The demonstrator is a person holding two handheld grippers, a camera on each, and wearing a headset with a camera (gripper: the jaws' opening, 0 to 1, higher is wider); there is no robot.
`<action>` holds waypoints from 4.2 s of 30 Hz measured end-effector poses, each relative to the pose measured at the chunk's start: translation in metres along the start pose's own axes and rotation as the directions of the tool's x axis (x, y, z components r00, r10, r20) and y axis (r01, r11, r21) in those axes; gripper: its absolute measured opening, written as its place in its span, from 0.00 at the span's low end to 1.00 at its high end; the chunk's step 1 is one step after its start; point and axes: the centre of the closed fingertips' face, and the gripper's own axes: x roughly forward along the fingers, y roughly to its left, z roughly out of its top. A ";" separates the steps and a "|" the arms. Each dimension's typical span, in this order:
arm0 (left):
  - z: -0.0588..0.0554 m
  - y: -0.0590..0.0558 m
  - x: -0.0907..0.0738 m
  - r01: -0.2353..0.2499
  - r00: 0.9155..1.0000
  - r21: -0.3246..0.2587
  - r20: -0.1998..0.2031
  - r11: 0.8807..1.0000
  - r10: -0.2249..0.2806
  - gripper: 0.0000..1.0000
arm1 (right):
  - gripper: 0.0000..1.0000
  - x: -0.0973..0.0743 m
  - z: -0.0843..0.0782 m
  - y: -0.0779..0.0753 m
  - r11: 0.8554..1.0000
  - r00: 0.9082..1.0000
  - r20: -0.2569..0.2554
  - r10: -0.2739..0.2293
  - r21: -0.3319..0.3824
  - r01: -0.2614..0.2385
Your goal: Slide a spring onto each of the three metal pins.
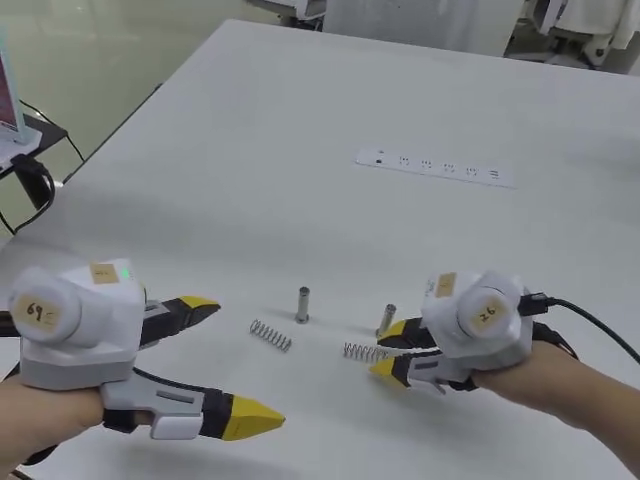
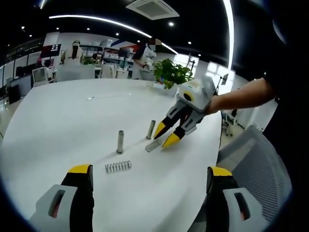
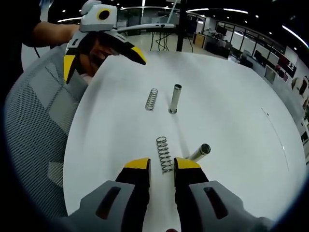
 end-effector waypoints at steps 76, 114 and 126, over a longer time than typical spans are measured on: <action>0.044 -0.095 0.097 0.319 0.946 0.173 0.007 0.932 -0.325 0.33 | 0.08 -0.090 0.017 0.047 0.977 0.995 0.038 0.091 -0.199 -0.081; 0.044 -0.110 0.092 0.395 0.915 0.231 -0.009 0.889 -0.404 0.02 | 0.08 -0.094 0.023 0.058 0.972 0.992 0.064 0.111 -0.213 -0.095; 0.045 -0.113 0.092 0.424 0.903 0.246 -0.038 0.872 -0.428 0.02 | 0.10 -0.096 0.015 0.056 0.987 0.993 0.059 0.100 -0.134 -0.092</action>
